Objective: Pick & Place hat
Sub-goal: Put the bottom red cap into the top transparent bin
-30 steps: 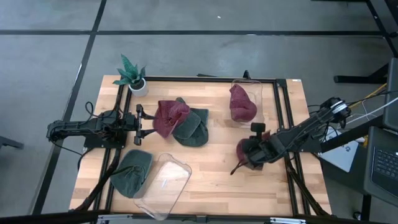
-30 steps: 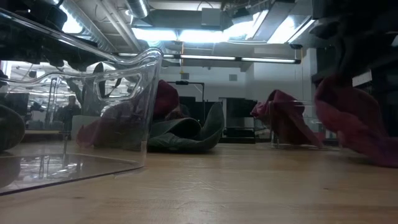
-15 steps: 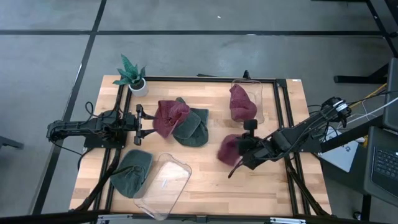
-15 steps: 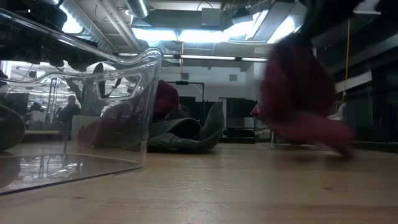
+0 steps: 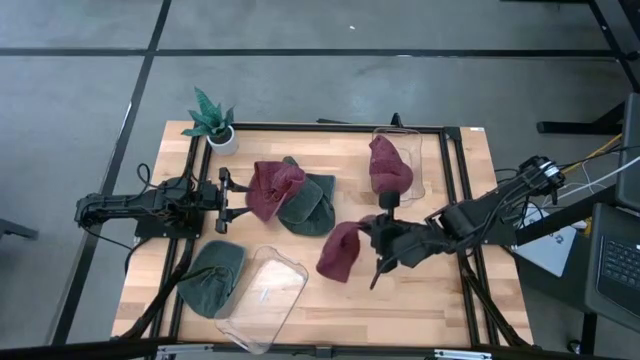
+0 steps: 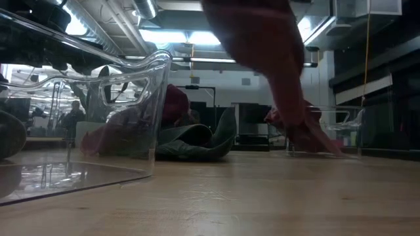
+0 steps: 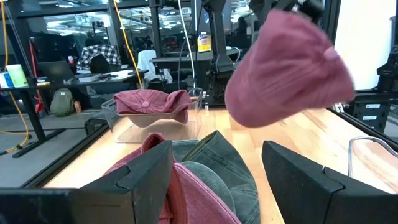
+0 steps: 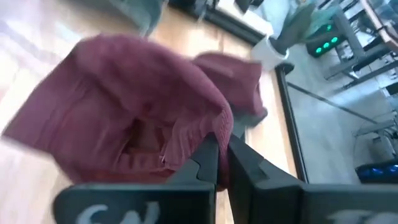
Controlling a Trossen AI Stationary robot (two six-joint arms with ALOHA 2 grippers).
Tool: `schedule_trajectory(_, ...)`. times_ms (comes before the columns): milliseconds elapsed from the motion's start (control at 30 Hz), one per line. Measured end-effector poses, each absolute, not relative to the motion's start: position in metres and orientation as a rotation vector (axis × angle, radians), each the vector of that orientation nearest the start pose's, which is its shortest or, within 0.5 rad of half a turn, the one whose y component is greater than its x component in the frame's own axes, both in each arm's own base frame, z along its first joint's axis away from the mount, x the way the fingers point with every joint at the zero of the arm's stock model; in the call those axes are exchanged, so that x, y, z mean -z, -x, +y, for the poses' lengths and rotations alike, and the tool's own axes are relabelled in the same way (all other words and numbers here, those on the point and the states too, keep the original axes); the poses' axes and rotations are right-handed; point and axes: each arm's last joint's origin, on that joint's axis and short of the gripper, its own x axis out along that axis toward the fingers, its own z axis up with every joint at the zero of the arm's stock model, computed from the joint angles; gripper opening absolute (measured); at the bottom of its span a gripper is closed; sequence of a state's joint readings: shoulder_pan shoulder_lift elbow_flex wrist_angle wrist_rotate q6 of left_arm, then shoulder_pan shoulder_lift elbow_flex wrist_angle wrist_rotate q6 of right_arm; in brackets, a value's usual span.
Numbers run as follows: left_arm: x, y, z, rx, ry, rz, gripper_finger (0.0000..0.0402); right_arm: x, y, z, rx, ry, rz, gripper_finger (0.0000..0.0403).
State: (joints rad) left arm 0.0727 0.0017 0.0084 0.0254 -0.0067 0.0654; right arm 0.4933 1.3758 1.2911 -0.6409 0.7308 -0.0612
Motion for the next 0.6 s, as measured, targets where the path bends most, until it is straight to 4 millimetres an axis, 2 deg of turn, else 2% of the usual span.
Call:
schedule_trajectory(267,-0.169,-0.097,0.007,-0.081,-0.066,-0.029,0.0245,-0.373,-0.27,0.103,0.297,0.296,0.48,0.0016)
schedule_trajectory(467,-0.169,-0.097,0.008,-0.092,-0.066,-0.029,0.0245,-0.387,-0.276,0.091,0.363,0.16,0.415,0.0016)
schedule_trajectory(600,-0.169,-0.096,0.011,-0.198,-0.067,-0.034,0.0245,-0.39,-0.28,0.08,0.417,0.073,0.394,0.0016)
